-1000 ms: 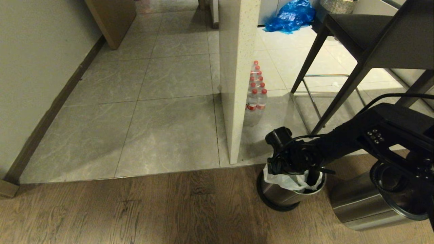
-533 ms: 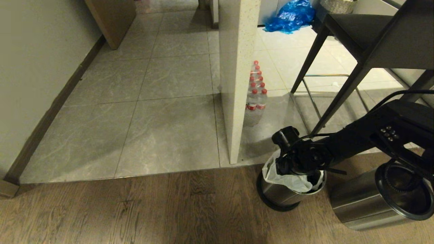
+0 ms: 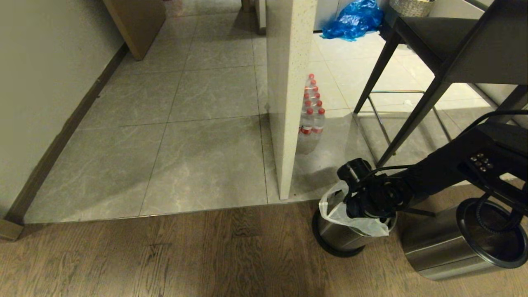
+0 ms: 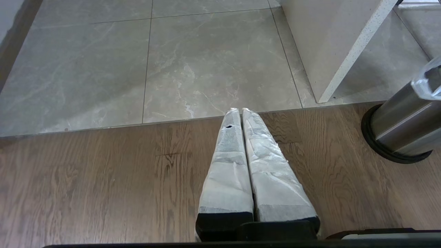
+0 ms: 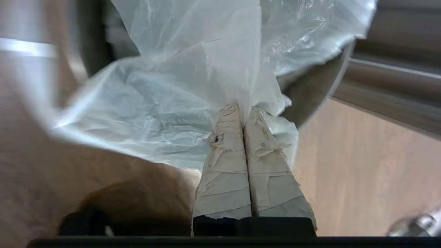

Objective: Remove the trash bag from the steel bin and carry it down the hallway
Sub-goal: Pick up the trash bag

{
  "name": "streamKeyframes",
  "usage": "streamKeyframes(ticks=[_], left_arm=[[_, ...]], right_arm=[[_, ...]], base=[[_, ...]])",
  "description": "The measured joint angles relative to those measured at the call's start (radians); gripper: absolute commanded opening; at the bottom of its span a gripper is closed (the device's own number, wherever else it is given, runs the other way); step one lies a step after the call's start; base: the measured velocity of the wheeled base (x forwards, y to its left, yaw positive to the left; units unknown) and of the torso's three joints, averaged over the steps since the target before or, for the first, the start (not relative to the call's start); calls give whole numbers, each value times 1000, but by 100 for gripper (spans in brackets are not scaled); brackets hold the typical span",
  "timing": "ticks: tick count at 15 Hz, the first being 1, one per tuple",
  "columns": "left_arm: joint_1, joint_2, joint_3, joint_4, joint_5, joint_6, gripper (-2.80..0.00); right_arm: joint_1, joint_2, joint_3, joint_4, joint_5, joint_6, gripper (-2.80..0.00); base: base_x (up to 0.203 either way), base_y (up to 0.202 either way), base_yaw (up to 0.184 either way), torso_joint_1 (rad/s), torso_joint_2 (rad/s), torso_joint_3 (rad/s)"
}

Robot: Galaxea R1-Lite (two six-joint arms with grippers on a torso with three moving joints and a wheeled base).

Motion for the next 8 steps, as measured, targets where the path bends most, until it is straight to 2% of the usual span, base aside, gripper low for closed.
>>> streamKeyframes(ticks=[5, 6, 8], left_arm=[[0, 0, 0, 0, 0, 0, -280], [0, 0, 0, 0, 0, 0, -280], [0, 0, 0, 0, 0, 1, -280]], right_arm=[[-16, 26, -2, 0, -6, 2, -280], [-16, 31, -2, -1, -7, 2, 0], [-17, 40, 2, -7, -7, 4, 0]], base=[[0, 0, 0, 0, 0, 0], [0, 0, 0, 0, 0, 0], [0, 0, 0, 0, 0, 0]])
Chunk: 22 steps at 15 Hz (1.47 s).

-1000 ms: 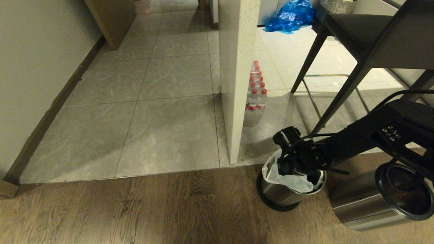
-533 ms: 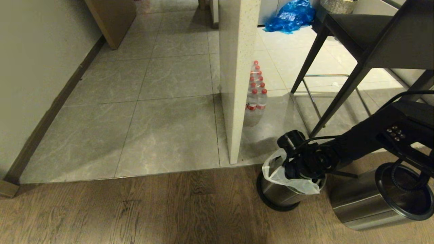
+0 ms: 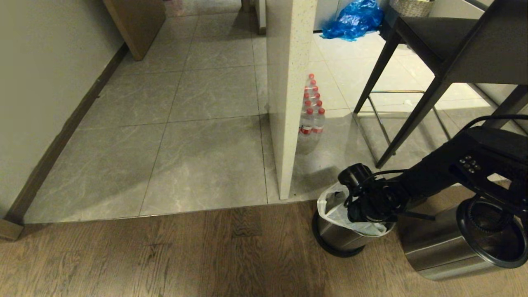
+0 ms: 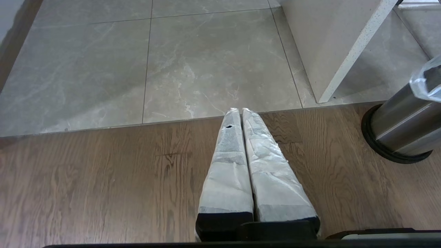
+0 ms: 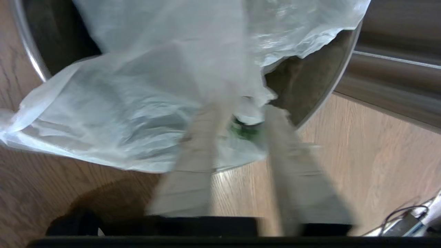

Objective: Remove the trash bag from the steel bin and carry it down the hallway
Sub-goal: Pick up the trash bag

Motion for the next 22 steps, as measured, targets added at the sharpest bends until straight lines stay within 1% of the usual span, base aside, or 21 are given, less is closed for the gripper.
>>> streamKeyframes(ticks=[4, 9, 11, 16, 20, 22], left_arm=[[0, 0, 0, 0, 0, -1, -280], [0, 0, 0, 0, 0, 0, -280], [0, 0, 0, 0, 0, 0, -280], [0, 0, 0, 0, 0, 0, -280], [0, 0, 0, 0, 0, 0, -280], [0, 0, 0, 0, 0, 0, -280]], right_arm=[[1, 2, -7, -6, 0, 11, 0], [1, 23, -12, -58, 25, 104, 0], [1, 37, -14, -88, 63, 146, 0], [-11, 27, 0, -94, 114, 151, 0], [-29, 22, 6, -95, 137, 156, 0], [-36, 27, 6, -98, 176, 202, 0]], base=[[0, 0, 0, 0, 0, 0], [0, 0, 0, 0, 0, 0], [0, 0, 0, 0, 0, 0], [0, 0, 0, 0, 0, 0], [0, 0, 0, 0, 0, 0], [0, 0, 0, 0, 0, 0]])
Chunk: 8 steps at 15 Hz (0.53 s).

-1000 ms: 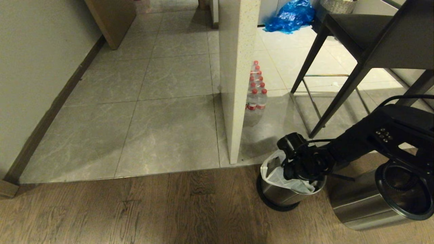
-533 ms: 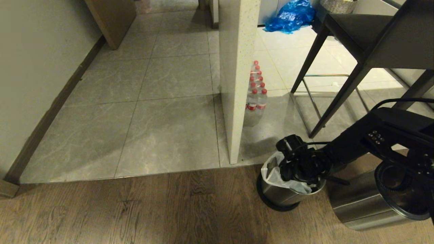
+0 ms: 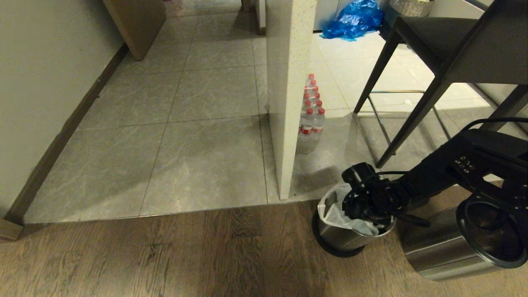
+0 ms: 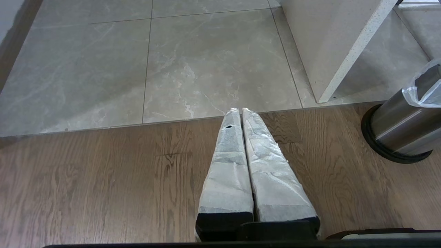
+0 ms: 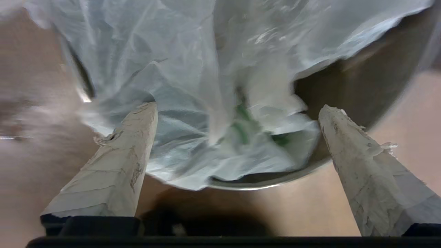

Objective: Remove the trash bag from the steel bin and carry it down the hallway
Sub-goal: Pick up the trash bag

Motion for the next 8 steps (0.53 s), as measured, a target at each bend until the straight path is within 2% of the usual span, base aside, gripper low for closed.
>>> streamKeyframes(ticks=[2, 8], left_arm=[[0, 0, 0, 0, 0, 0, -280], [0, 0, 0, 0, 0, 0, -280]], right_arm=[[-15, 9, -1, -18, 38, 39, 0], [-69, 18, 37, -82, 112, 40, 0]], base=[[0, 0, 0, 0, 0, 0], [0, 0, 0, 0, 0, 0]])
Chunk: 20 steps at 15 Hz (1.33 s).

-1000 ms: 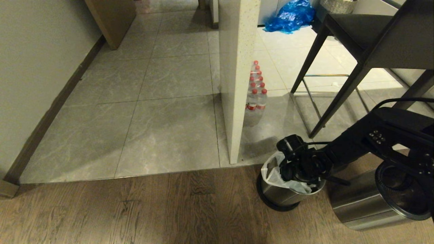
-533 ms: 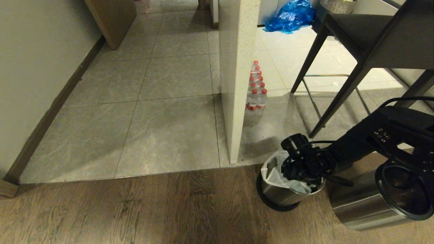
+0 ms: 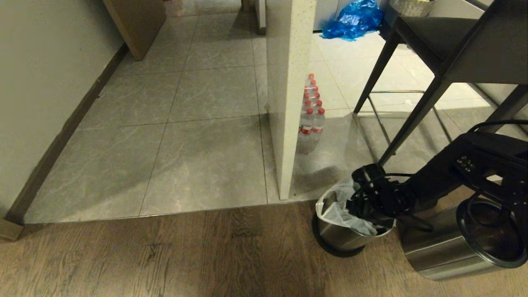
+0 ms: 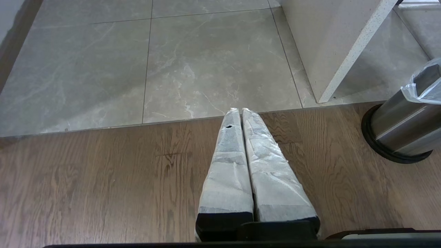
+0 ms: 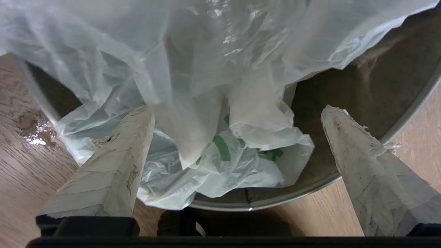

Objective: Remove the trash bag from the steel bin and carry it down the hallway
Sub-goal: Pick up the trash bag

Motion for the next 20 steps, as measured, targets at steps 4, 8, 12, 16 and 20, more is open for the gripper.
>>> streamKeyframes(ticks=[4, 8, 12, 16, 20], left_arm=[[0, 0, 0, 0, 0, 0, -280], [0, 0, 0, 0, 0, 0, -280], [0, 0, 0, 0, 0, 0, -280], [0, 0, 0, 0, 0, 0, -280], [0, 0, 0, 0, 0, 0, -280]], right_arm=[[-15, 15, 24, -74, 2, -16, 0], [-17, 43, 45, -165, 0, -36, 0], [-19, 87, 44, -244, -3, -39, 0], [-19, 126, 41, -303, -5, -36, 0], [-19, 148, 36, -339, 0, -36, -280]], base=[[0, 0, 0, 0, 0, 0], [0, 0, 0, 0, 0, 0], [0, 0, 0, 0, 0, 0], [0, 0, 0, 0, 0, 0], [0, 0, 0, 0, 0, 0]])
